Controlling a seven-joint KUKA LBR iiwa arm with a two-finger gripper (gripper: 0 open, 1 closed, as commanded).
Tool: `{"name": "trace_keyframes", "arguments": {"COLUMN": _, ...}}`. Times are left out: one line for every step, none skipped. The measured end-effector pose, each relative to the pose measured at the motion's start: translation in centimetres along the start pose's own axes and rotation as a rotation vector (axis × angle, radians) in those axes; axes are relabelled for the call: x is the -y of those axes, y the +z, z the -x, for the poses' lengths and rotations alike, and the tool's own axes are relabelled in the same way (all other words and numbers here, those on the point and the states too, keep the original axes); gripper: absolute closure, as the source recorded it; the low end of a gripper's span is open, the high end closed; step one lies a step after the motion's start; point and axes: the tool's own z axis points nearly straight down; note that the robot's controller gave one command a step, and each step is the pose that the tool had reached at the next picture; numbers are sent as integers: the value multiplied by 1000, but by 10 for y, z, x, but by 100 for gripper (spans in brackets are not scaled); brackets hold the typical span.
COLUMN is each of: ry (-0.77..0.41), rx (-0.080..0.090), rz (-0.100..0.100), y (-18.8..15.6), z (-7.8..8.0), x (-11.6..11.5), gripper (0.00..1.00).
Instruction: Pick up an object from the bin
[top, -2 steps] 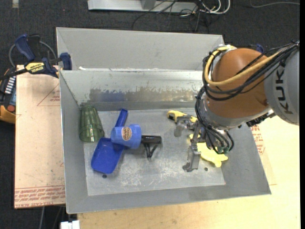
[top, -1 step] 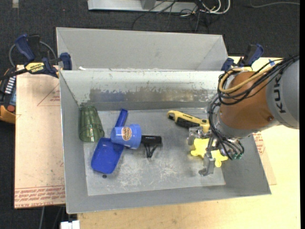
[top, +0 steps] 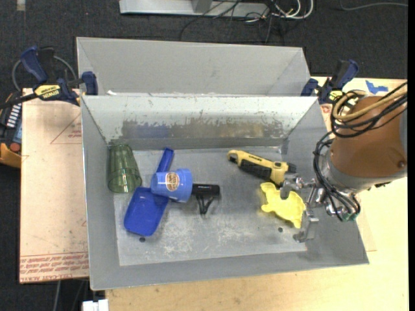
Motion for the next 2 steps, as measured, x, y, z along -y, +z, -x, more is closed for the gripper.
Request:
{"name": "trace_keyframes", "arguments": {"ry": 58, "rx": 4, "rz": -1, "y": 26, "z": 51, "x": 31, "gripper": 0}}
{"name": "trace_keyframes", "arguments": {"ry": 239, "rx": 0, "rz": 3, "y": 76, "z": 25, "x": 3, "gripper": 0}}
